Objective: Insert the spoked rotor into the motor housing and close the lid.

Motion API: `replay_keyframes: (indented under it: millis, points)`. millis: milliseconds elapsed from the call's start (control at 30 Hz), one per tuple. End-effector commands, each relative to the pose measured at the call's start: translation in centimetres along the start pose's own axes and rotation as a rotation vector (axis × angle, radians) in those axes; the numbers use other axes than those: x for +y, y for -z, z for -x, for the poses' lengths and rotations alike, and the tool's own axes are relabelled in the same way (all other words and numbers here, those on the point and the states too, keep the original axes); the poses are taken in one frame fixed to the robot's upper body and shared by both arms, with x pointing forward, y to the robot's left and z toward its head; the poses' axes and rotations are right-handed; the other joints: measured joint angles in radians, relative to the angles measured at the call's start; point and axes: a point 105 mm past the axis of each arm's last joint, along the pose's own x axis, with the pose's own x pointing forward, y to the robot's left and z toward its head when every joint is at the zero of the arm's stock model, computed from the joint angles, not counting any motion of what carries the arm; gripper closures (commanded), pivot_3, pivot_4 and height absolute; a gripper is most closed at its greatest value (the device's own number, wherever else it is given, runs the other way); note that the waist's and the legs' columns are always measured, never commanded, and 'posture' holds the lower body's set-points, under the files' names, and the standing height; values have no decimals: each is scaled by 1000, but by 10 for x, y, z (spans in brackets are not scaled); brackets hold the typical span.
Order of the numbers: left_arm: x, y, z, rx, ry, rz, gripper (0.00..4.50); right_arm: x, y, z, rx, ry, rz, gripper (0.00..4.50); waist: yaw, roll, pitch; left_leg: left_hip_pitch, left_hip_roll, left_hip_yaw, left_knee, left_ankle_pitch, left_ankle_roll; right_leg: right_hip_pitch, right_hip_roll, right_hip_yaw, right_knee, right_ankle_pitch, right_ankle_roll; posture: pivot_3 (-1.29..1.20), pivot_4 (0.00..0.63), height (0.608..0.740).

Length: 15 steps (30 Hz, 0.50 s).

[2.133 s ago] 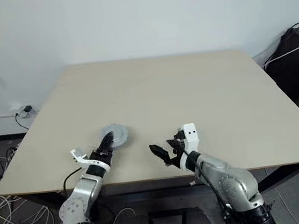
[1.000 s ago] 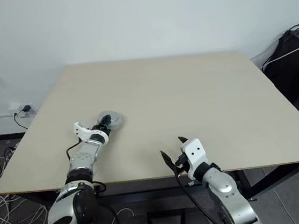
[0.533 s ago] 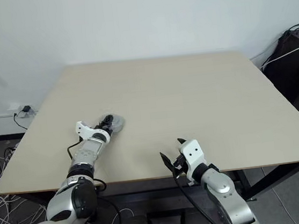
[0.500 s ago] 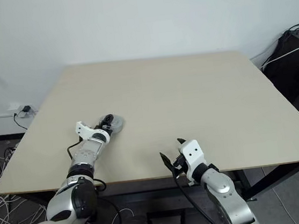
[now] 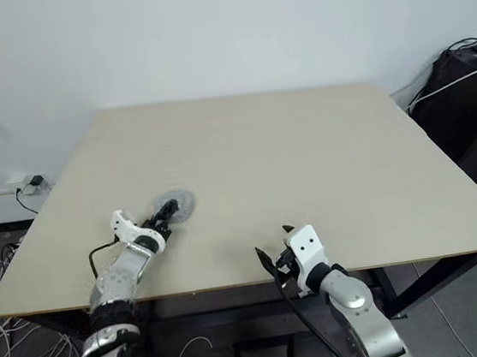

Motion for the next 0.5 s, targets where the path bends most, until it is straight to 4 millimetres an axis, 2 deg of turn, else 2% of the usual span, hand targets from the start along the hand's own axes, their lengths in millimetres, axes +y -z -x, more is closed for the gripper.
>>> replay_keyframes:
  millis: [33,167,267,367,500]
  points:
    - [-13,8,12,73,74,-97,41,-1,-10,0,-29,-9,-1,0,1,0,0,1,0,0,0,0,0,-1,0,0,0,0,0,0,0,740]
    - [-11,21,37,143,116,-200,41,0,-10,0,-20,-26,-9,0,3,3,-2,1,0,0,0,-2,4,-1,-1,0,0,0,1,0,0,740]
    - [-9,27,48,175,131,-274,41,0,-10,0,-20,-30,-12,0,7,4,-2,1,0,0,0,-2,5,-2,-2,0,0,0,0,0,0,740]
    - [-7,35,61,184,157,-422,41,0,-11,0,-21,-29,-12,0,10,5,-3,1,0,0,-1,-3,5,-2,-2,0,0,0,-1,0,0,740]
    - [-18,39,72,74,228,-678,41,-4,-9,4,-33,2,-2,0,19,6,-3,1,0,0,-4,-3,6,-3,-3,0,0,-1,-2,0,0,740]
